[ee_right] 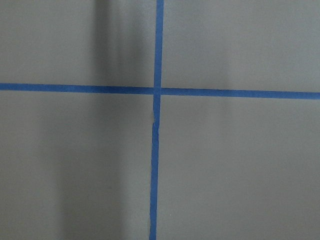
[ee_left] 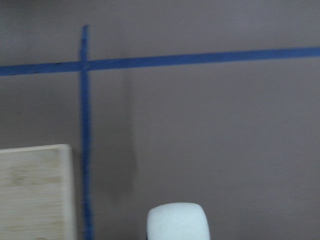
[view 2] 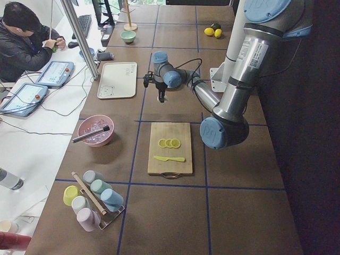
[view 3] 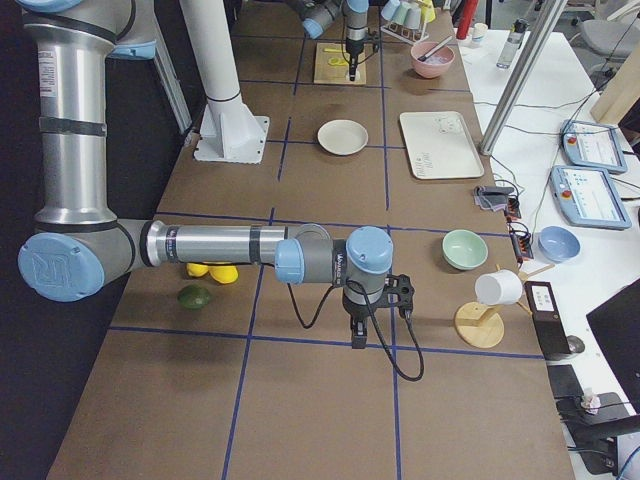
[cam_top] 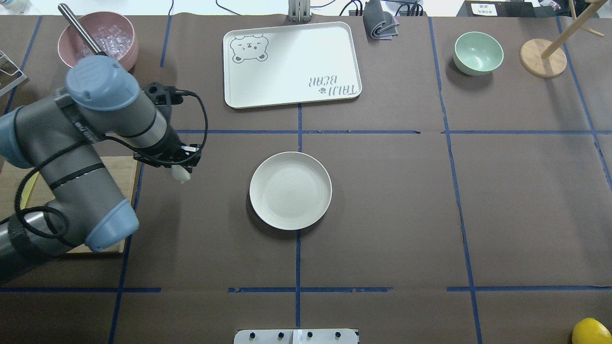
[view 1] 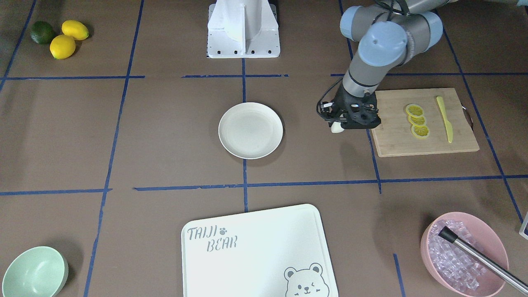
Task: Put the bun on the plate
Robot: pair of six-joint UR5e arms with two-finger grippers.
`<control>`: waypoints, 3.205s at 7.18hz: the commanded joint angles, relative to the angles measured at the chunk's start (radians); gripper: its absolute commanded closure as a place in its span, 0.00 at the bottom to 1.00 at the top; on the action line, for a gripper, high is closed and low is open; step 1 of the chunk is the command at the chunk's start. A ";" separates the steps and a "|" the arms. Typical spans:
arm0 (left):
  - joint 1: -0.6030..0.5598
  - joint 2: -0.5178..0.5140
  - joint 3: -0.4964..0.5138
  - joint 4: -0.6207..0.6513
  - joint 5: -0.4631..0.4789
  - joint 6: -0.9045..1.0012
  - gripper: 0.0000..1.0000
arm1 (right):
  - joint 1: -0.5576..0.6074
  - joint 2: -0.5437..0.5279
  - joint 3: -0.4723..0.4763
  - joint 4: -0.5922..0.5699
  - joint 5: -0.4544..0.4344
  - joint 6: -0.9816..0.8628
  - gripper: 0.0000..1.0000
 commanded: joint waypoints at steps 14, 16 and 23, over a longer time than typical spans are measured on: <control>-0.010 -0.079 -0.074 0.191 -0.023 0.151 0.00 | 0.000 0.001 -0.003 0.001 -0.003 -0.003 0.00; -0.230 0.132 -0.270 0.334 -0.137 0.573 0.00 | 0.000 0.001 -0.003 0.001 -0.003 -0.003 0.00; -0.900 0.488 0.062 0.187 -0.286 1.398 0.00 | 0.000 -0.002 -0.003 0.002 0.003 -0.006 0.00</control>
